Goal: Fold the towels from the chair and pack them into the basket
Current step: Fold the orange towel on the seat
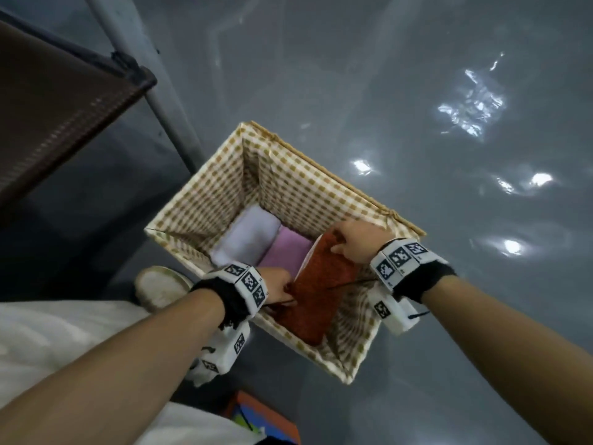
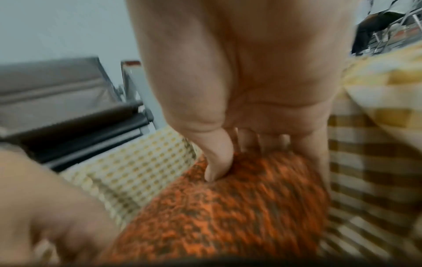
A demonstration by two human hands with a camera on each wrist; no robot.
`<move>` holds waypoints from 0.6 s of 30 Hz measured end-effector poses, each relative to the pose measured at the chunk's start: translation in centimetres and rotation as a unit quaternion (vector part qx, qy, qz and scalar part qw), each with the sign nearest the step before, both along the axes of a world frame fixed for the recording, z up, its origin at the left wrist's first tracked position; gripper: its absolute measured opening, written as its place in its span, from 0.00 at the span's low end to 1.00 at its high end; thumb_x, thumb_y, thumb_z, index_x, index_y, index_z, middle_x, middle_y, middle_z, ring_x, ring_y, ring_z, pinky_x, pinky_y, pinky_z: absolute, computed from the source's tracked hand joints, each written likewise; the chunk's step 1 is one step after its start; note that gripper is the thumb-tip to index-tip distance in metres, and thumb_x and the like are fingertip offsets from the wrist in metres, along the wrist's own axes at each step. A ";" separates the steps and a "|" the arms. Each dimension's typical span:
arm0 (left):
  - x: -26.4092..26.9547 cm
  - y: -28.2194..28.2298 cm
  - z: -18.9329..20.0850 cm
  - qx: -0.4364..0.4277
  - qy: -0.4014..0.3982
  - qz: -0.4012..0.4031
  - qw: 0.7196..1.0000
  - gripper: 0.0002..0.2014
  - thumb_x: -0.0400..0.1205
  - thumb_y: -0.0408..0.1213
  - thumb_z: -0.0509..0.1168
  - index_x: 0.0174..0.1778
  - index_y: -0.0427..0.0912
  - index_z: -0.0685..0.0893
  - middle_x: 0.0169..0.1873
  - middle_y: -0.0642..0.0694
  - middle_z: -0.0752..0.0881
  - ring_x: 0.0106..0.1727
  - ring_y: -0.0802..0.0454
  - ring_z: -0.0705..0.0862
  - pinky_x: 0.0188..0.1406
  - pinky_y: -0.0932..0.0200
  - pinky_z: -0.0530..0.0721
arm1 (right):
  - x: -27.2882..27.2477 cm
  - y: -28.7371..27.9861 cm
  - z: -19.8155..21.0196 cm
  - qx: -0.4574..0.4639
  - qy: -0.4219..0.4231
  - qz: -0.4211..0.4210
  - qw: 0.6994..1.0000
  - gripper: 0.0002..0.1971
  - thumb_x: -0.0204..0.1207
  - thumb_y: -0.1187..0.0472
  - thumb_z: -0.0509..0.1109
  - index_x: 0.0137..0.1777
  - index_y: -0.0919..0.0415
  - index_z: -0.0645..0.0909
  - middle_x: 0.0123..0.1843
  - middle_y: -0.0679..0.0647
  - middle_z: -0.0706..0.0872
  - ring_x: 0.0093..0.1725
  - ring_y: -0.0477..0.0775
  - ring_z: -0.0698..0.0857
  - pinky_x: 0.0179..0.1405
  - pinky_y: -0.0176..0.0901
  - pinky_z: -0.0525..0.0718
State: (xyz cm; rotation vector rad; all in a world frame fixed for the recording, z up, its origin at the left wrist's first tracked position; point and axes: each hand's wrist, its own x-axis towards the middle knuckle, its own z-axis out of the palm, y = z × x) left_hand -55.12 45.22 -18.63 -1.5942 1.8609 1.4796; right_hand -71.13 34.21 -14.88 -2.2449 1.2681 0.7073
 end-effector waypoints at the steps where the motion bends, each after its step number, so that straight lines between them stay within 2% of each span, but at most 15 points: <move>1: 0.0 0.1 0.0 -0.008 -0.016 0.004 1.000 0.17 0.84 0.41 0.61 0.62 0.32 0.81 0.57 0.35 0.86 0.58 0.39 0.83 0.57 0.52 0.80 | 0.1 0.3 -0.3 0.000 0.026 0.014 1.000 0.19 0.80 0.53 0.66 0.68 0.61 0.76 0.64 0.58 0.83 0.63 0.59 0.81 0.61 0.48 0.80; 3: 0.5 0.1 0.4 -0.032 -0.044 0.026 0.998 0.17 0.85 0.39 0.59 0.65 0.35 0.81 0.61 0.37 0.84 0.62 0.41 0.82 0.63 0.51 0.78 | 0.5 0.7 -0.4 -0.002 0.059 0.028 0.998 0.17 0.80 0.56 0.67 0.64 0.64 0.80 0.61 0.60 0.85 0.60 0.60 0.83 0.56 0.46 0.82; 5: 1.7 -0.1 1.2 -0.059 -0.064 0.061 0.994 0.16 0.84 0.36 0.58 0.67 0.40 0.81 0.65 0.40 0.83 0.66 0.43 0.81 0.67 0.54 0.75 | 1.2 0.6 0.0 -0.011 0.054 0.014 0.998 0.16 0.79 0.57 0.67 0.62 0.65 0.81 0.60 0.60 0.85 0.59 0.61 0.84 0.53 0.46 0.82; 7: 3.3 -0.4 2.7 -0.084 -0.068 0.111 0.988 0.16 0.84 0.35 0.57 0.67 0.43 0.82 0.65 0.43 0.83 0.65 0.45 0.81 0.64 0.58 0.76 | 2.2 0.5 0.9 -0.024 0.037 0.009 0.999 0.14 0.78 0.58 0.67 0.60 0.64 0.83 0.58 0.60 0.87 0.57 0.61 0.85 0.54 0.47 0.84; 9: 5.0 -0.5 4.5 -0.097 -0.057 0.154 0.982 0.15 0.84 0.34 0.57 0.64 0.43 0.83 0.63 0.44 0.84 0.63 0.46 0.82 0.62 0.58 0.78 | 3.4 0.4 2.0 -0.031 0.027 0.025 0.999 0.13 0.78 0.59 0.67 0.58 0.63 0.85 0.55 0.59 0.88 0.55 0.60 0.86 0.55 0.48 0.85; 11: 6.7 -0.1 6.5 -0.118 -0.049 0.186 0.974 0.13 0.83 0.35 0.60 0.61 0.43 0.84 0.60 0.44 0.85 0.60 0.48 0.83 0.60 0.57 0.79 | 4.4 0.3 3.3 -0.050 0.012 0.036 0.998 0.13 0.77 0.59 0.67 0.57 0.64 0.86 0.55 0.59 0.88 0.55 0.60 0.86 0.54 0.44 0.84; 14: 9.4 0.8 10.2 -0.181 -0.048 0.220 0.957 0.11 0.82 0.36 0.62 0.56 0.46 0.87 0.54 0.49 0.88 0.54 0.55 0.83 0.53 0.65 0.76 | 6.6 0.2 5.9 -0.080 -0.036 0.044 0.995 0.13 0.78 0.60 0.64 0.58 0.61 0.85 0.58 0.58 0.87 0.59 0.59 0.84 0.58 0.45 0.82; 15: 10.4 1.1 11.7 -0.199 -0.051 0.231 0.951 0.10 0.81 0.38 0.63 0.55 0.49 0.87 0.51 0.50 0.89 0.52 0.55 0.84 0.52 0.65 0.77 | 7.8 0.2 7.0 -0.088 -0.058 0.052 0.993 0.13 0.78 0.61 0.64 0.58 0.61 0.85 0.59 0.58 0.87 0.59 0.60 0.84 0.57 0.44 0.81; 18: 14.1 2.9 16.7 -0.243 -0.036 0.297 0.923 0.08 0.81 0.38 0.63 0.50 0.51 0.87 0.45 0.52 0.90 0.48 0.54 0.87 0.55 0.55 0.84 | 12.8 0.7 10.7 -0.101 -0.121 0.098 0.983 0.11 0.77 0.62 0.66 0.54 0.61 0.87 0.54 0.59 0.88 0.57 0.61 0.85 0.46 0.39 0.74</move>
